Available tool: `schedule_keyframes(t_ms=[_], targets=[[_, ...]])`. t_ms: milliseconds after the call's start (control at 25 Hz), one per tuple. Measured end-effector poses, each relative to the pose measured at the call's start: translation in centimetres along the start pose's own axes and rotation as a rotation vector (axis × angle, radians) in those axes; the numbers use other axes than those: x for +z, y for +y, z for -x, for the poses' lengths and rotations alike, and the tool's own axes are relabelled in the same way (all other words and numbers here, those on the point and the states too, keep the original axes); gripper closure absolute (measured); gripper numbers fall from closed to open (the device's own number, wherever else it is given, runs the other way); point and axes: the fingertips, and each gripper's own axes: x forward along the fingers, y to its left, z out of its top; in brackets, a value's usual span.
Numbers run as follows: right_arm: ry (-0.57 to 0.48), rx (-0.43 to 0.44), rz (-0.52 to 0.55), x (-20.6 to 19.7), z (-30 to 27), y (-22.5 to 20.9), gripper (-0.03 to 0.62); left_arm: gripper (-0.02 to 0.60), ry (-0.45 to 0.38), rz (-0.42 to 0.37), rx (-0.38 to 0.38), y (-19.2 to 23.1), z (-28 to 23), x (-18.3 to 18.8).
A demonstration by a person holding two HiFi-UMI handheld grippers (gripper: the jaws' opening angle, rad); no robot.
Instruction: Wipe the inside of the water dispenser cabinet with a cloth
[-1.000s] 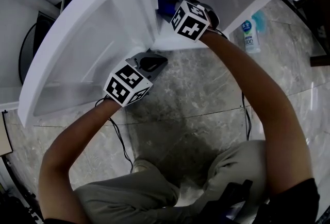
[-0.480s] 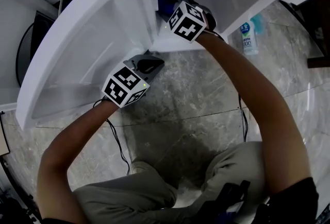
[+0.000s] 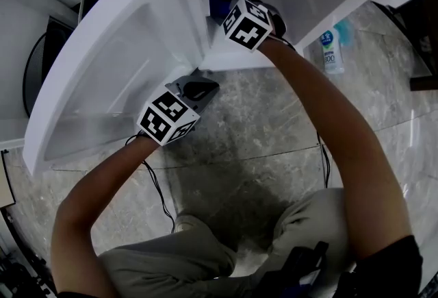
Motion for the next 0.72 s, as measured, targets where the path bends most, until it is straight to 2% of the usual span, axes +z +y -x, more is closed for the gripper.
schedule_keyframes(t_ms=[240, 360, 520, 720], targets=[[-0.051, 0.072, -0.014, 0.0, 2.1, 2.6, 0.459, 0.575, -0.007, -0.012, -0.002, -0.3, -0.3, 0.9], [-0.114, 0.079, -0.088, 0.6, 3.7, 2.2, 0.457, 0.575, -0.020, -0.031, -0.008, -0.7, -0.7, 2.0], [-0.221, 0.022, -0.197, 2.4, 6.6, 0.1, 0.457, 0.575, -0.021, -0.053, -0.022, -1.7, -0.9, 2.7], [-0.346, -0.114, -0.337, 4.4, 10.7, -4.1, 0.457, 0.577, -0.018, -0.069, -0.022, -2.4, -0.9, 3.3]])
